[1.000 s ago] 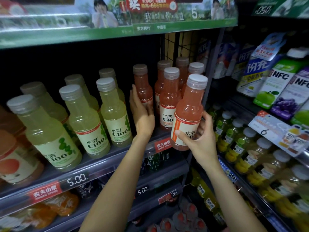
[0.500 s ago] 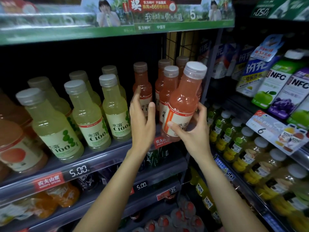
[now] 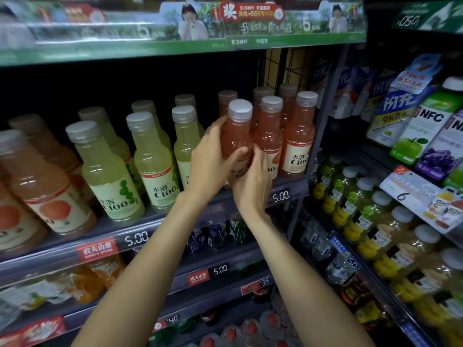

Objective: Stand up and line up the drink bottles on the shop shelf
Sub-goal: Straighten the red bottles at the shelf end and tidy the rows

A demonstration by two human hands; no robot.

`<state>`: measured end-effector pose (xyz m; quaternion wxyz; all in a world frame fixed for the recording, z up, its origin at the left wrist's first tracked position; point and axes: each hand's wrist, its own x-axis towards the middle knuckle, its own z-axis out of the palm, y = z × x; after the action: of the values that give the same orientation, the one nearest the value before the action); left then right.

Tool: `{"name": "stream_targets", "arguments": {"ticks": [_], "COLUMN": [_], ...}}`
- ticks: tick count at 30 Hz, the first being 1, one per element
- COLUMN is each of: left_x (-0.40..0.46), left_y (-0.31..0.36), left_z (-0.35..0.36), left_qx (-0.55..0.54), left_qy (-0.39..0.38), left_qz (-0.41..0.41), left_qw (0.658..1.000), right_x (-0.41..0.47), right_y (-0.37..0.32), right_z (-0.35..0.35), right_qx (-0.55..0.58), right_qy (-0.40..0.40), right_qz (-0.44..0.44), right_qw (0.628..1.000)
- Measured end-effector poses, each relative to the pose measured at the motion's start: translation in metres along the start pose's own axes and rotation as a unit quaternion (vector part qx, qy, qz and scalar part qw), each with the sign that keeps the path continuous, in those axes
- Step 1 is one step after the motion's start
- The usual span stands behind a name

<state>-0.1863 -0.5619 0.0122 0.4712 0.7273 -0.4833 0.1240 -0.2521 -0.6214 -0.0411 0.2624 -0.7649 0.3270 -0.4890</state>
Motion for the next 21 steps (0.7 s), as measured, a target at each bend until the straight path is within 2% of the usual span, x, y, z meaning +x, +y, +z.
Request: {"name": "stream_targets", "arguments": {"ticks": [6,12,15,18,21], "left_x": [0.003,0.011,0.010,0.007,0.009], "left_y": [-0.001,0.003,0.002,0.002,0.001], "left_z": [0.009,0.008,0.004,0.006,0.010], "left_qx": [0.075,0.076,0.116,0.139,0.123], "left_qy": [-0.010,-0.018,-0.036,-0.033,-0.043], "left_qz": [-0.024,-0.033,-0.005,0.024,0.014], "left_qw": [0.997,0.996,0.993,0.989,0.991], "right_x": [0.004,0.012,0.014,0.017,0.026], "right_y": [0.012,0.008,0.007,0.009,0.005], "right_z": [-0.005,-0.008,-0.016,-0.027,-0.035], "right_qx": [-0.068,-0.099,-0.131,-0.150,-0.145], "right_qy": [-0.028,-0.028,-0.037,-0.008,0.017], "right_qz": [-0.056,-0.090,-0.103,-0.124,-0.156], "right_qw": [0.996,0.991,0.985,0.981,0.977]}}
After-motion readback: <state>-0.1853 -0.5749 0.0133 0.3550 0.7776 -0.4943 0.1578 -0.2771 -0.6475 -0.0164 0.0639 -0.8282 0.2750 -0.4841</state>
